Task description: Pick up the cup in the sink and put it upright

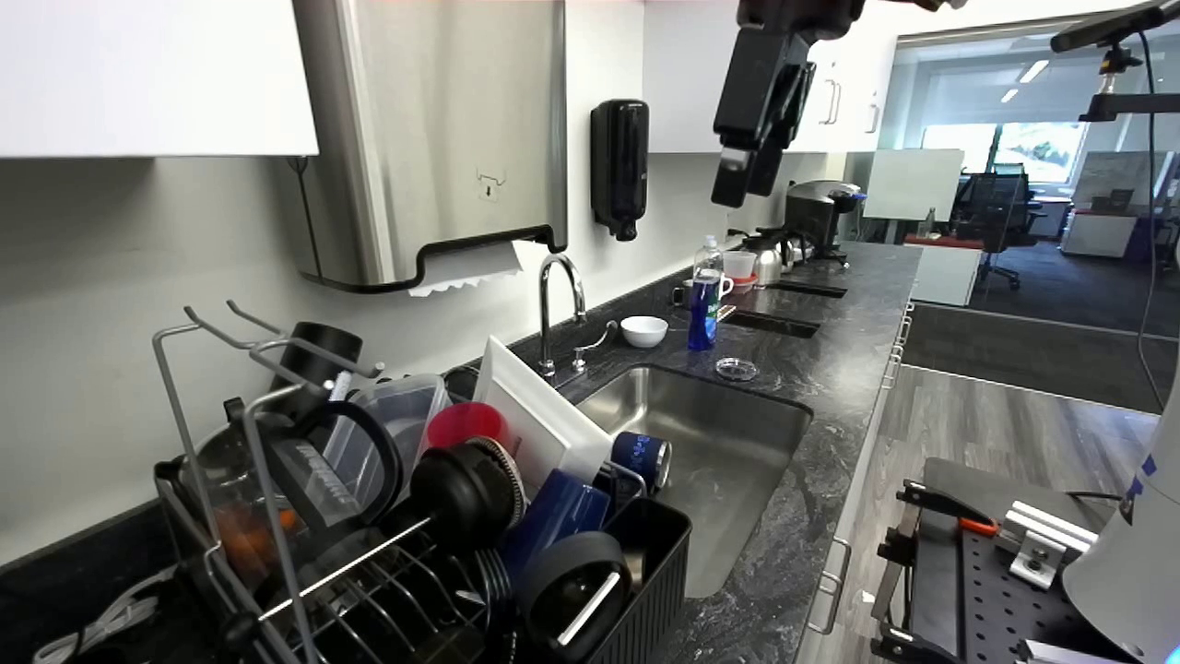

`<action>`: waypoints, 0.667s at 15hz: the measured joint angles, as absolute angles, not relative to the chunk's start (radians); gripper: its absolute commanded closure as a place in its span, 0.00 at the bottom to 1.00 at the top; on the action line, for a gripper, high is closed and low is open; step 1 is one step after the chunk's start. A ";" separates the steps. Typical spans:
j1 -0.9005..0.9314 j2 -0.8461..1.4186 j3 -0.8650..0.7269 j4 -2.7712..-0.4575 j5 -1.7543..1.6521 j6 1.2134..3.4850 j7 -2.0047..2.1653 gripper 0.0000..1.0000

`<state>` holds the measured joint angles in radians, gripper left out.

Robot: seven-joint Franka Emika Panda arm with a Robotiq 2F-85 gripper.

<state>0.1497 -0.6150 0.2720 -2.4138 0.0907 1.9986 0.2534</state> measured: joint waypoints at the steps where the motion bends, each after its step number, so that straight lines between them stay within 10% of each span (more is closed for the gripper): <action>1: 0.149 -0.608 0.262 -2.421 0.089 2.020 0.235 0.00; 10: 0.137 -0.455 0.136 -2.495 0.089 2.186 0.134 0.00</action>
<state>0.1366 -0.4547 0.1362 -2.4946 0.0888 2.1863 0.1338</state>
